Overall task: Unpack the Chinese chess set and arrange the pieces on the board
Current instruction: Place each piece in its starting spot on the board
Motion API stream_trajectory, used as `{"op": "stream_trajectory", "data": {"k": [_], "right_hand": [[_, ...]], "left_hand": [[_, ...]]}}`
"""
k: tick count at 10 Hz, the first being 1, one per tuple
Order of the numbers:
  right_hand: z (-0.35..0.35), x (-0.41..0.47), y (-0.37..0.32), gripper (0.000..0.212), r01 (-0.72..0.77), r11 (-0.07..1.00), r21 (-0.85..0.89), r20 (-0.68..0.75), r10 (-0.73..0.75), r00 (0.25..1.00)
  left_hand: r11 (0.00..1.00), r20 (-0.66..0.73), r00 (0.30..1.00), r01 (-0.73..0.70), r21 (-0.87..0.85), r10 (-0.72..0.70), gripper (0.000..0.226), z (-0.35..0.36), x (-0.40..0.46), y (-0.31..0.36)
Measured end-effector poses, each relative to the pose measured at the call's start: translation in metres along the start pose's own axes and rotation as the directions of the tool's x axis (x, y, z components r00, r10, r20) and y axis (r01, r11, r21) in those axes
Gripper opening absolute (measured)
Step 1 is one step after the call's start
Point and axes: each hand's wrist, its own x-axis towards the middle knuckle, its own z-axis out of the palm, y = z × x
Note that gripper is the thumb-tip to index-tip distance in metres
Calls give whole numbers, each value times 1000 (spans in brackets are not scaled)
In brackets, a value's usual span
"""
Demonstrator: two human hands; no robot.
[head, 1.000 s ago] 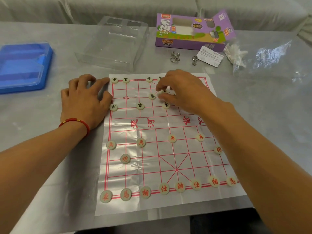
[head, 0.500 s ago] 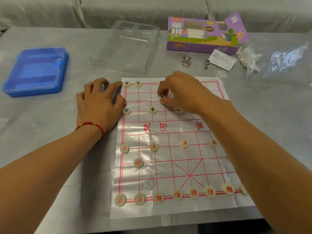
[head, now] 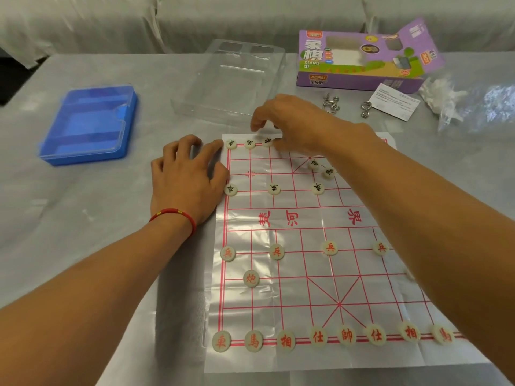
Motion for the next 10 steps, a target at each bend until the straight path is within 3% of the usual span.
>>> {"op": "stream_trajectory", "data": {"k": [2,4,7,10], "right_hand": [[-3,-2,2,30,-36,996,-76,-86,29,996],[2,2,0,23,-12,995,-100,-63,6,998],[2,4,1,22,10,998,-62,-12,-10,1000],[-12,-17,14,22,-26,999,-29,-98,23,995]], "left_hand": [[1000,7,1000,2,-4,-2,49,0,0,-1],[1000,4,1000,-2,-11,2,49,0,0,-1],[1000,7,1000,1,-12,-1,49,1,0,-1],[1000,-9,1000,-9,-25,9,48,-3,-1,-1]]}}
